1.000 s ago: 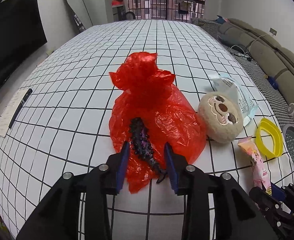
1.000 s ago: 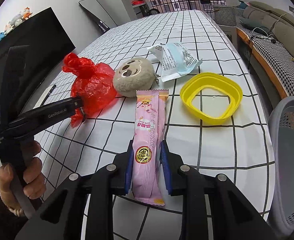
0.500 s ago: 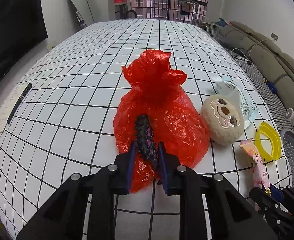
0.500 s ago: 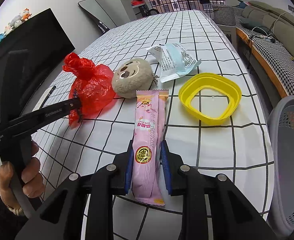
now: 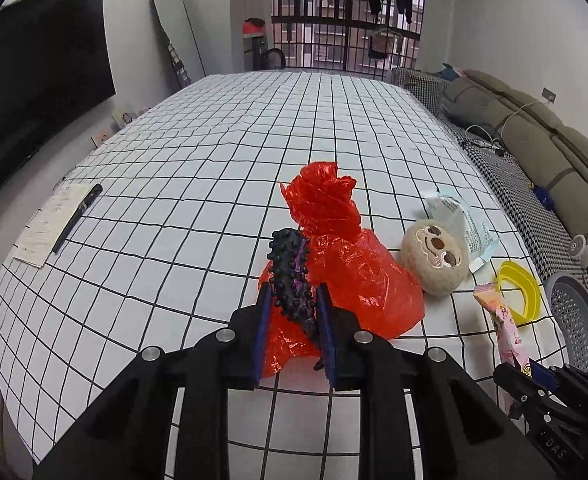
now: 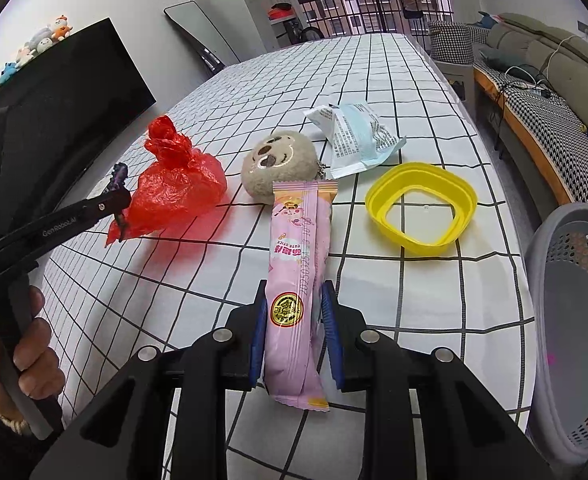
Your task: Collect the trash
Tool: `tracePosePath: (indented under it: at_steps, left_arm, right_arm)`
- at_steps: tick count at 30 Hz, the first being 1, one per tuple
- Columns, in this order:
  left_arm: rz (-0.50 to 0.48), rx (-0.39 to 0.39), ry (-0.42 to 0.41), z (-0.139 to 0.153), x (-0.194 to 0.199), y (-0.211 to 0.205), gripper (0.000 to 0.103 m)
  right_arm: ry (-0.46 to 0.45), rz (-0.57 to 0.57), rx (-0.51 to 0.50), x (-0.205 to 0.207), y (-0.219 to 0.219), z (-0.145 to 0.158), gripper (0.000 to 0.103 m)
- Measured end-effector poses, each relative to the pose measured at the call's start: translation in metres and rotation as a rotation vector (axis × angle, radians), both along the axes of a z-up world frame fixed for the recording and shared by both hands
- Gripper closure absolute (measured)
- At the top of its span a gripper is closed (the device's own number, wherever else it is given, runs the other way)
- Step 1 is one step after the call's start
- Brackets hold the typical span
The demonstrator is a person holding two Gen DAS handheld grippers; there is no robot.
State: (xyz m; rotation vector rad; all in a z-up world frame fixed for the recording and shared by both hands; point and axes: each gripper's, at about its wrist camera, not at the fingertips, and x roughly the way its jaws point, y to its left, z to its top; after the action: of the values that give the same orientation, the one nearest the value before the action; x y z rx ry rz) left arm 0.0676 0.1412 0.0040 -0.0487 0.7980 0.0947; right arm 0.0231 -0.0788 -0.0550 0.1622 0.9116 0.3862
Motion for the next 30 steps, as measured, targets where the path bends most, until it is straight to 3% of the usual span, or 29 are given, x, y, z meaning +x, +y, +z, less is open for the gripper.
tracePosePath:
  at_steps: [8, 27, 30]
  left_arm:
    - [-0.003, -0.030, -0.035, 0.014, -0.011, 0.007, 0.081]
    - [0.002, -0.089, 0.034, -0.005, -0.018, 0.024, 0.080]
    - [0.014, -0.082, 0.043, -0.010, -0.021, 0.030, 0.074]
  right_arm:
    - [-0.024, 0.000, -0.010, -0.013, 0.002, 0.006, 0.078]
    - [-0.040, 0.003, -0.017, -0.021, 0.004, 0.010, 0.078]
    - [-0.040, 0.005, -0.016, -0.021, 0.005, 0.010, 0.078]
